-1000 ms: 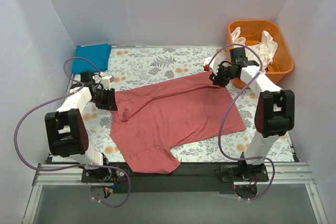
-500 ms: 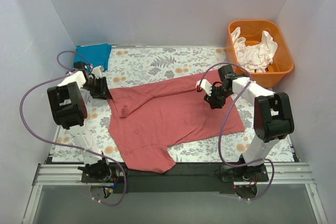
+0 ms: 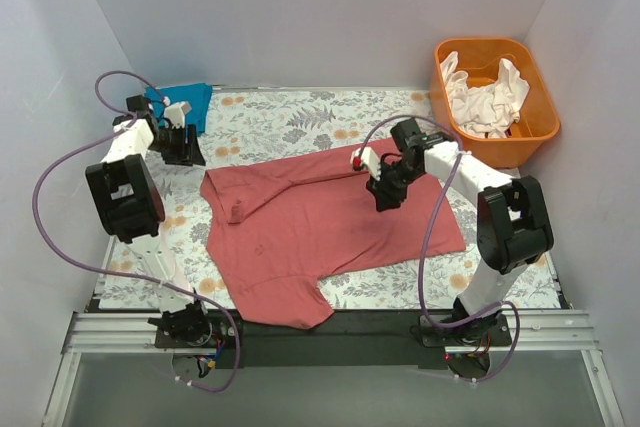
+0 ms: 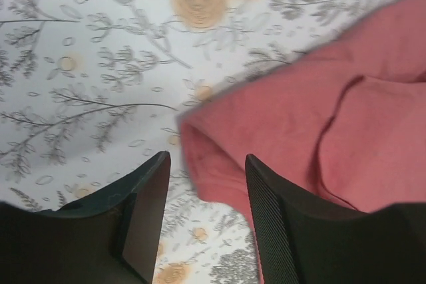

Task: Fold and stack the t-shirts
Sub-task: Fold the tshirt

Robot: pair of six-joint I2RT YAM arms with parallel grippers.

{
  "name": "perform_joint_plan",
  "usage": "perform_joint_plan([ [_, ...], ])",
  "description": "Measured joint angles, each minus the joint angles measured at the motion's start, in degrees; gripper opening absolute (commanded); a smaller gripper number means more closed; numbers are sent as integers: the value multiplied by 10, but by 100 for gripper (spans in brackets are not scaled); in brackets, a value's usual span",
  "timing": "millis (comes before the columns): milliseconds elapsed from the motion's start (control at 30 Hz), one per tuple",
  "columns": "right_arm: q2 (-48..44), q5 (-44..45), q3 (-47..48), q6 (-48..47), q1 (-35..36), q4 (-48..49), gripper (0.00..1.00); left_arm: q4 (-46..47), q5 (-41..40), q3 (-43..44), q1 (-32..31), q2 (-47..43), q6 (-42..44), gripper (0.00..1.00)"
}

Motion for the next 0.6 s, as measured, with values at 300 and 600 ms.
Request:
perform_joint_plan([
  [300,98,53,209,-10,-88,2,51,-18,10,-148,-144,-205,-6,54],
  [600,228,139,299,-41,-94,10,56,-34,-49,-196,-213,-190,-20,58],
])
